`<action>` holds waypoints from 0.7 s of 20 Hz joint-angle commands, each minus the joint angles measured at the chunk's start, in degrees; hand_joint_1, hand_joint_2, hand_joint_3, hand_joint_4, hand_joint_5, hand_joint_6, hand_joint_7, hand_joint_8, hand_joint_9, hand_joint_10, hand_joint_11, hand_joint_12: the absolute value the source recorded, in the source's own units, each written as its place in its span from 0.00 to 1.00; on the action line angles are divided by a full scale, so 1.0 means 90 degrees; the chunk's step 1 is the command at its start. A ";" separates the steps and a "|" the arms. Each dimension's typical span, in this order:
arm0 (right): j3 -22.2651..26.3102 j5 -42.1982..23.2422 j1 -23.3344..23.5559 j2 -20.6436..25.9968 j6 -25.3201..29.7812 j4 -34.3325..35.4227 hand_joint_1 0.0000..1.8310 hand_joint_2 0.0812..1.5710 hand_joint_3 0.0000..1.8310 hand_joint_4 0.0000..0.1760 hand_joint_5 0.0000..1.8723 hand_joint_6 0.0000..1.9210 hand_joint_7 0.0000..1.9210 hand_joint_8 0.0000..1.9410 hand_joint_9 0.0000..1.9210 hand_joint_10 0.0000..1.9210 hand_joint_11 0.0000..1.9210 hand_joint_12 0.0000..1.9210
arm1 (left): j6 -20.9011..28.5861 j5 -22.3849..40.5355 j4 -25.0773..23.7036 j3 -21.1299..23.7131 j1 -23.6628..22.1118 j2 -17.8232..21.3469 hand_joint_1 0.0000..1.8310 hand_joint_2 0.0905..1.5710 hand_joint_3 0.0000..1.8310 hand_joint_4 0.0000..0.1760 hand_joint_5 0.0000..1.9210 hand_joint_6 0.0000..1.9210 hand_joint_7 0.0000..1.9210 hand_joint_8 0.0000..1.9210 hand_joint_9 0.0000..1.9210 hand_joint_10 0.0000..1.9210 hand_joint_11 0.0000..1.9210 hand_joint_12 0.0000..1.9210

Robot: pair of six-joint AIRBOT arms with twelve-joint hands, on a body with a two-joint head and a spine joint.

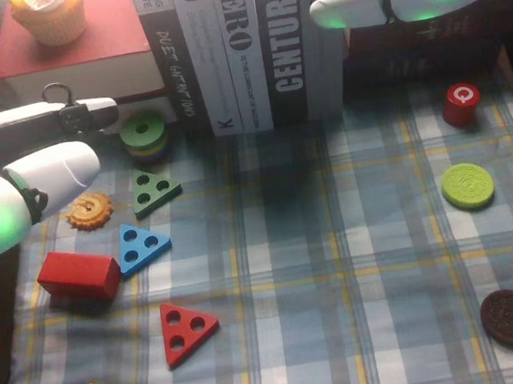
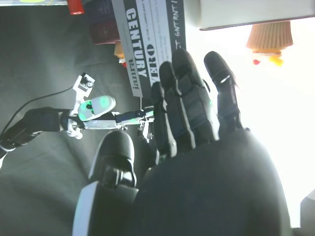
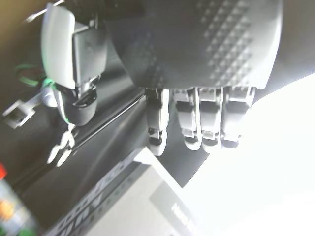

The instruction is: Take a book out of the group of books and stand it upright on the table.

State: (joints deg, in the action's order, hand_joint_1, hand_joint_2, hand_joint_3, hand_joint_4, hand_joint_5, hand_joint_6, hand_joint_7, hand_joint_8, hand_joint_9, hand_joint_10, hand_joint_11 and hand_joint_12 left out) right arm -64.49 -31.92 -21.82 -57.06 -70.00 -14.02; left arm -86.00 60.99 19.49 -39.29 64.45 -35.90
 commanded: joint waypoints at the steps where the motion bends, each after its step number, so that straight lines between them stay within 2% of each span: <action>1: 0.0020 -0.0666 0.0122 -0.0012 -0.0050 0.0111 0.00 0.65 0.00 1.00 0.12 0.00 0.00 0.00 0.00 0.00 0.00 0.00 | 0.0071 0.0734 -0.0042 -0.0036 -0.0076 -0.0021 0.01 0.95 0.00 0.46 0.23 0.00 0.30 0.00 0.31 0.00 0.01 0.38; 3: 0.0035 -0.0640 0.0122 -0.0012 -0.0050 0.0112 0.00 0.66 0.00 1.00 0.13 0.00 0.00 0.00 0.00 0.00 0.00 0.00 | 0.0116 0.0739 -0.0041 -0.0035 -0.0067 -0.0025 0.01 0.95 0.00 0.47 0.23 0.00 0.30 0.00 0.31 0.00 0.01 0.38; 6: 0.0116 -0.0631 0.0122 -0.0012 -0.0050 0.0113 0.00 0.66 0.00 1.00 0.12 0.00 0.00 0.00 0.00 0.00 0.00 0.00 | 0.0159 0.0761 -0.0034 -0.0034 -0.0051 -0.0026 0.01 0.95 0.00 0.43 0.23 0.00 0.31 0.00 0.32 0.01 0.02 0.38; 8: 0.0168 -0.0584 0.0089 -0.0007 -0.0050 0.0112 0.00 0.67 0.00 1.00 0.13 0.00 0.00 0.00 0.00 0.00 0.00 0.00 | 0.0192 0.0784 -0.0022 -0.0032 -0.0039 -0.0035 0.02 0.94 0.00 0.47 0.23 0.00 0.31 0.00 0.32 0.01 0.01 0.38; 9: 0.0175 -0.0561 0.0071 -0.0004 -0.0050 0.0112 0.00 0.67 0.00 1.00 0.13 0.00 0.00 0.00 0.00 0.00 0.00 0.00 | 0.0204 0.0786 -0.0013 -0.0032 -0.0029 -0.0040 0.03 0.94 0.00 0.39 0.23 0.00 0.31 0.00 0.32 0.00 0.01 0.38; 11: 0.0207 -0.0527 0.0020 0.0023 -0.0050 0.0112 0.00 0.66 0.00 1.00 0.12 0.00 0.00 0.00 0.00 0.00 0.00 0.00 | 0.0252 0.0828 0.0007 -0.0031 0.0025 -0.0041 0.03 0.94 0.00 0.43 0.24 0.00 0.31 0.00 0.33 0.00 0.02 0.39; 13: 0.0222 -0.0515 -0.0005 0.0043 -0.0050 0.0129 0.00 0.67 0.00 1.00 0.12 0.00 0.00 0.00 0.00 0.00 0.00 0.00 | 0.0317 0.0878 0.0034 -0.0031 0.0068 -0.0038 0.03 0.94 0.00 0.42 0.24 0.00 0.31 0.00 0.32 0.00 0.01 0.39; 14: 0.0219 -0.0494 -0.0005 0.0043 -0.0050 0.0149 0.00 0.67 0.00 1.00 0.12 0.00 0.00 0.00 0.00 0.00 0.00 0.00 | 0.0350 0.0903 0.0046 -0.0031 0.0090 -0.0038 0.04 0.94 0.00 0.38 0.24 0.00 0.31 0.00 0.32 0.00 0.01 0.39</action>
State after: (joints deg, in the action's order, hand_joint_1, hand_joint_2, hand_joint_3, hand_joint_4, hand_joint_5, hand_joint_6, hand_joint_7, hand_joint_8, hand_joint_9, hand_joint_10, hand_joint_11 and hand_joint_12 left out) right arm -62.59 -30.02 -22.48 -56.62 -70.37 -13.54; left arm -83.57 61.78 20.25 -39.29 65.49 -36.10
